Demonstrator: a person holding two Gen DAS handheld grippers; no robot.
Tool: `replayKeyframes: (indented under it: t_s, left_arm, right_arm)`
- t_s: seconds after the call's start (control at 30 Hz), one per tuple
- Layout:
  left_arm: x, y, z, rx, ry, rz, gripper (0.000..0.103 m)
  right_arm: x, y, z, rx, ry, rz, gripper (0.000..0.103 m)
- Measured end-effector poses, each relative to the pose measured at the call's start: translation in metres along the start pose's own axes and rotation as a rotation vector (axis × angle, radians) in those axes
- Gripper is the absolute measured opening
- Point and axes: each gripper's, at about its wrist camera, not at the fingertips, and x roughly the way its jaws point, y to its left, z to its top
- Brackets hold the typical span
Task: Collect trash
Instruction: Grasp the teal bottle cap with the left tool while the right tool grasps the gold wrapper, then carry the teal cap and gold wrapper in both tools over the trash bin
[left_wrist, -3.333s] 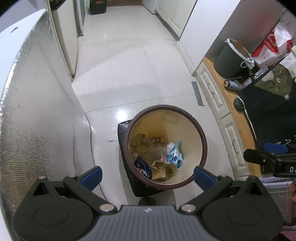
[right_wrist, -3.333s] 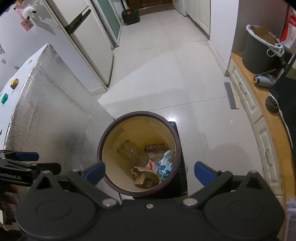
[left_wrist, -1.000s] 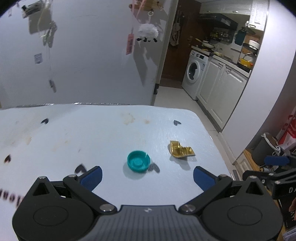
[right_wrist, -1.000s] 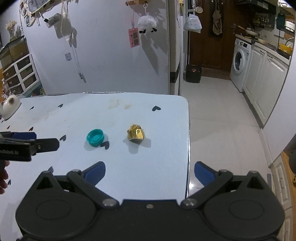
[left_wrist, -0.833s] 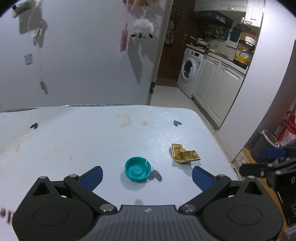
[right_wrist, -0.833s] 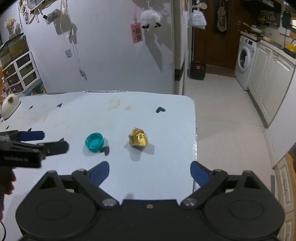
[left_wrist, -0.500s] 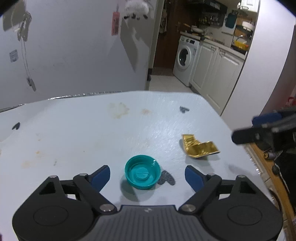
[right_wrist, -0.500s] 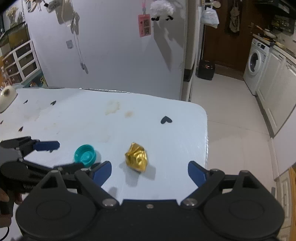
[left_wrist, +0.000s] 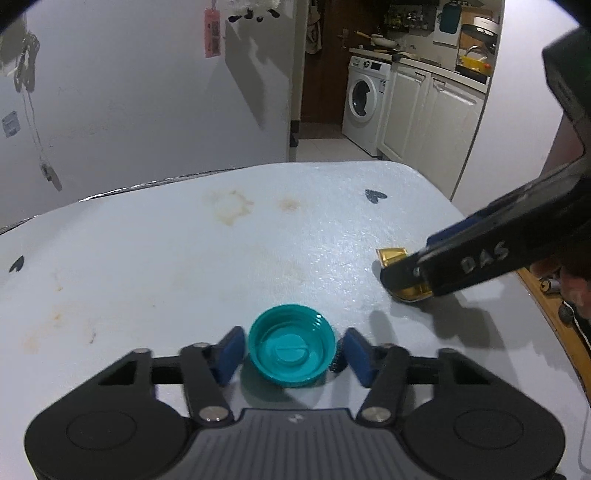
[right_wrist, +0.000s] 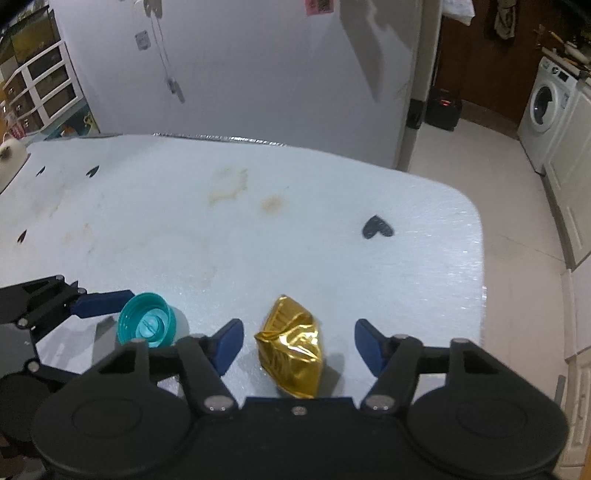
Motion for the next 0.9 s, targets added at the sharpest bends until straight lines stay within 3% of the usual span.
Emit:
replayKeyframes:
  t_s: [0.07,0.2,0.3,0.57,0.9]
  left_arm:
    - [-0.004,0.004,-0.001,-0.022,0.0,-0.005,0.05]
    - [-0.01,0.009,-0.005,-0.053,0.007,-0.009,0.05]
    - [-0.015,0.012,-0.009,-0.08,0.015,-0.007,0.05]
    - [-0.031,0.011,-0.018,-0.15,0.045,0.003,0.05]
    - [-0.072,-0.007,-0.036,-0.191,0.053,0.019,0.05]
  right_arm:
    - [0.006,0.003,0.0,-0.011,0.013,0.006,0.055]
    - [0.012,0.009,-0.004,-0.049,0.022,0.0,0.052]
    - [0.011,0.015,-0.009,-0.096,0.011,-0.017,0.041]
    - [-0.005,0.027,-0.029,-0.116,0.017,-0.007,0.039]
    - [-0.043,0.037,-0.072,-0.044,0.035,0.012,0.039]
